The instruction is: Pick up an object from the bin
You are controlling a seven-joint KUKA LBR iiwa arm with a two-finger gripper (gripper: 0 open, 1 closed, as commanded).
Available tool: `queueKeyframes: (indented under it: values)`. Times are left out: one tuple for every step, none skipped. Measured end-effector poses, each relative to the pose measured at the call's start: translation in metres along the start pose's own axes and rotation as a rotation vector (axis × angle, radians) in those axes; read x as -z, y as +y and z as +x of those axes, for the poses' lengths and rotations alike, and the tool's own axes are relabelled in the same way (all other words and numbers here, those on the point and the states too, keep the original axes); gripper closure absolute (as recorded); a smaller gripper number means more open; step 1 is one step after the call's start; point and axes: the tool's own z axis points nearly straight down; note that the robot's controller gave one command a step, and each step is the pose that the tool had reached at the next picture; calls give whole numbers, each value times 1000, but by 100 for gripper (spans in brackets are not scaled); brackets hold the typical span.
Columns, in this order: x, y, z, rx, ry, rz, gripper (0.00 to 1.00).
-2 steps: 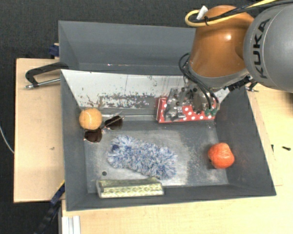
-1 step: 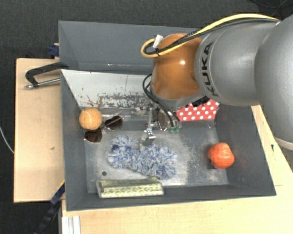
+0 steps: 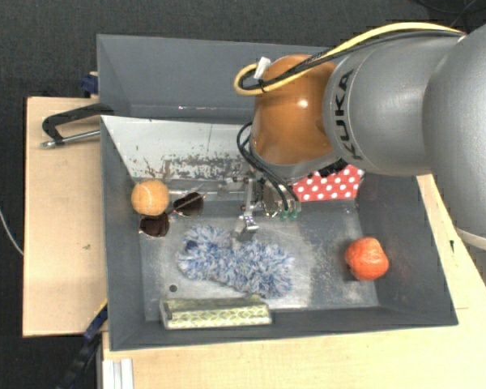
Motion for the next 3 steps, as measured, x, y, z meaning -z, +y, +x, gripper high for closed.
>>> queueKeyframes:
  values:
    - [-27,11,32,57,-6,1,0]
    - [-61,37,34,309,-9,0,100]
    - [-61,37,34,309,-9,-1,100]
